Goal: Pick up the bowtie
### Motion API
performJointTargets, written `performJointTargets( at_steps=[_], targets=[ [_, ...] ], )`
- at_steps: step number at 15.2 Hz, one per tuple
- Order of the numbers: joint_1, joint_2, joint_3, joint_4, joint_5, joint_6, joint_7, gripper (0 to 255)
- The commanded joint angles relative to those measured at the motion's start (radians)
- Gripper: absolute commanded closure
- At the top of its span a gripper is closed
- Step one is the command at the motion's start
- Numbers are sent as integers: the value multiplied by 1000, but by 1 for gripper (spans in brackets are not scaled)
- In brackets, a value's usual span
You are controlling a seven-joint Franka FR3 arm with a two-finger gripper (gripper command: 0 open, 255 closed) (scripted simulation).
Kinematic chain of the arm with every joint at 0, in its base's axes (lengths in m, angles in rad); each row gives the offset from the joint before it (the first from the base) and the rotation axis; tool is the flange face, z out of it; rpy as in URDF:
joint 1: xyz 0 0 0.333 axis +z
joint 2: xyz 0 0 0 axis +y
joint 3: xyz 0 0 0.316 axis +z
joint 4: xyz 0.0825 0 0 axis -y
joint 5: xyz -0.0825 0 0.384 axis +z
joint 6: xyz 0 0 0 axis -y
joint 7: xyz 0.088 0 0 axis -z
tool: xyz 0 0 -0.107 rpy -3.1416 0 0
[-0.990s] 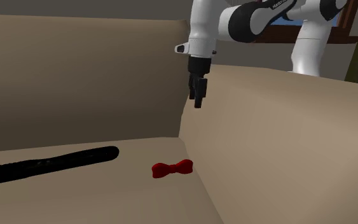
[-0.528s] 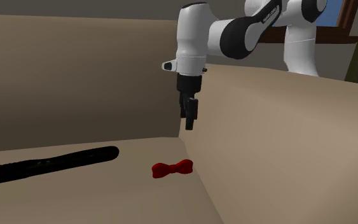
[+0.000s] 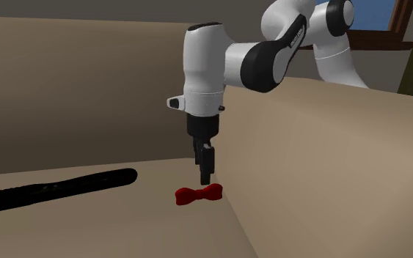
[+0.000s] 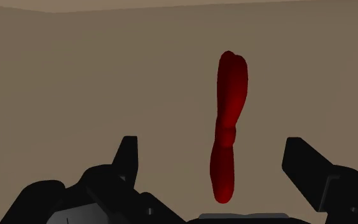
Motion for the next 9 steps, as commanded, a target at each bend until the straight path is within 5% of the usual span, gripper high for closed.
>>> performJointTargets(
  at_steps=[1, 9],
  targets=[
    [41, 81, -8, 87, -26, -17, 20, 0],
    [50, 127, -26, 53, -51, 59, 37, 0]
  ],
)
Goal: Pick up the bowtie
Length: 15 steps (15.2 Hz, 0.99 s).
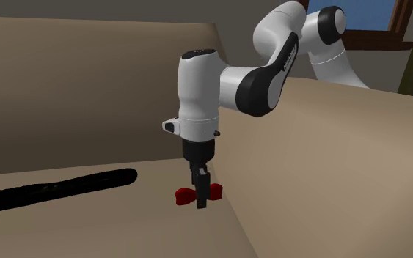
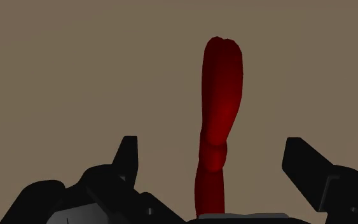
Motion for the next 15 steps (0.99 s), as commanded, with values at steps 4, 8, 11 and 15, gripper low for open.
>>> performJointTargets(
  at_steps=[4, 8, 11, 15],
  targets=[
    [-1, 2, -1, -8, -2, 10, 1, 255],
    [-1, 3, -1, -7, -2, 10, 1, 255],
    [1, 4, -2, -3, -3, 8, 2, 255],
    [-4, -21, 8, 13, 12, -32, -7, 255]
  ],
)
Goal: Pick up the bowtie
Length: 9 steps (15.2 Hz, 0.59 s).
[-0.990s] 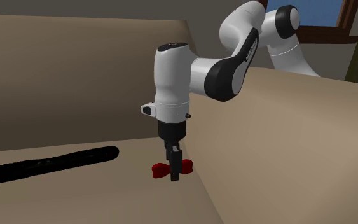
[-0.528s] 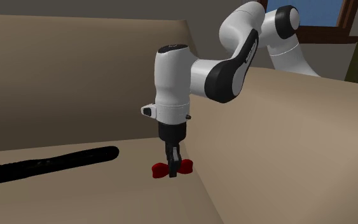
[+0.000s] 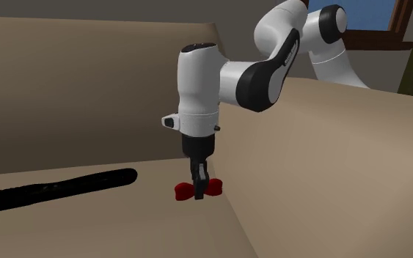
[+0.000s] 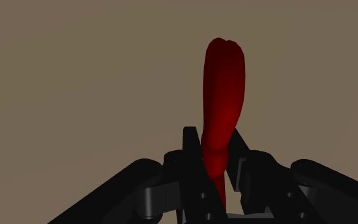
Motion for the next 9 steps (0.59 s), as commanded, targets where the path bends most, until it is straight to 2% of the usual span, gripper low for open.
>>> performJointTargets(
  at_steps=[1, 9],
  targets=[
    [-3, -14, 5, 8, 8, -21, -5, 255],
    [-9, -56, 20, 54, 33, -105, -22, 255]
  ],
)
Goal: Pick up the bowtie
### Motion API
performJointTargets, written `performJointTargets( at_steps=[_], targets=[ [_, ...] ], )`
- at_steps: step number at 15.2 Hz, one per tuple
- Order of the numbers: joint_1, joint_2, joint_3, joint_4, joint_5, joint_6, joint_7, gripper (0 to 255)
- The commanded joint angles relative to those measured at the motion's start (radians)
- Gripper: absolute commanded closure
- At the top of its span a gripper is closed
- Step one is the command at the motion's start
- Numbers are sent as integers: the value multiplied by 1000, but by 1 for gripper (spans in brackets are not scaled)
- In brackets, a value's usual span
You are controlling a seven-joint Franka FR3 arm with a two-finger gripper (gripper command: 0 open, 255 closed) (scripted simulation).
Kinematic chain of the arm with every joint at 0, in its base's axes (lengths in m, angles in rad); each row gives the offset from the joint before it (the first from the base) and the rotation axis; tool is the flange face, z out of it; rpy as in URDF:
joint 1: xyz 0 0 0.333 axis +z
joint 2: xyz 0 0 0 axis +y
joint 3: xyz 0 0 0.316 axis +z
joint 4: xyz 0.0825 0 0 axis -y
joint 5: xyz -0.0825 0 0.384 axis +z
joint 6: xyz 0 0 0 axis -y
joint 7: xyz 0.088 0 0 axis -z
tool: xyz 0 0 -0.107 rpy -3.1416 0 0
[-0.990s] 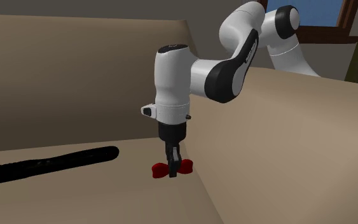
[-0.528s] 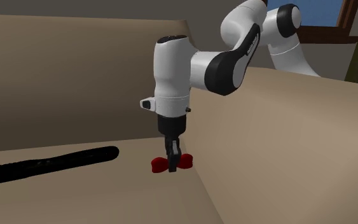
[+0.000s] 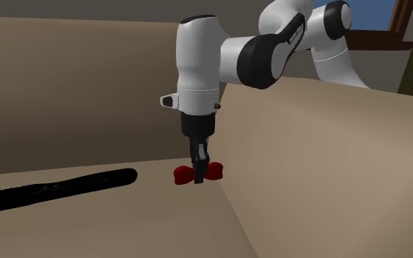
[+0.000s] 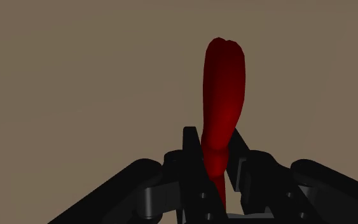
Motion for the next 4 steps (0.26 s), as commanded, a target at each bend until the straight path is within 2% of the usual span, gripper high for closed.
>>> performJointTargets(
  at_steps=[1, 4],
  targets=[
    [0, -9, 4, 14, 6, -23, -3, 255],
    [-1, -14, 5, 23, 9, -36, -6, 255]
  ],
)
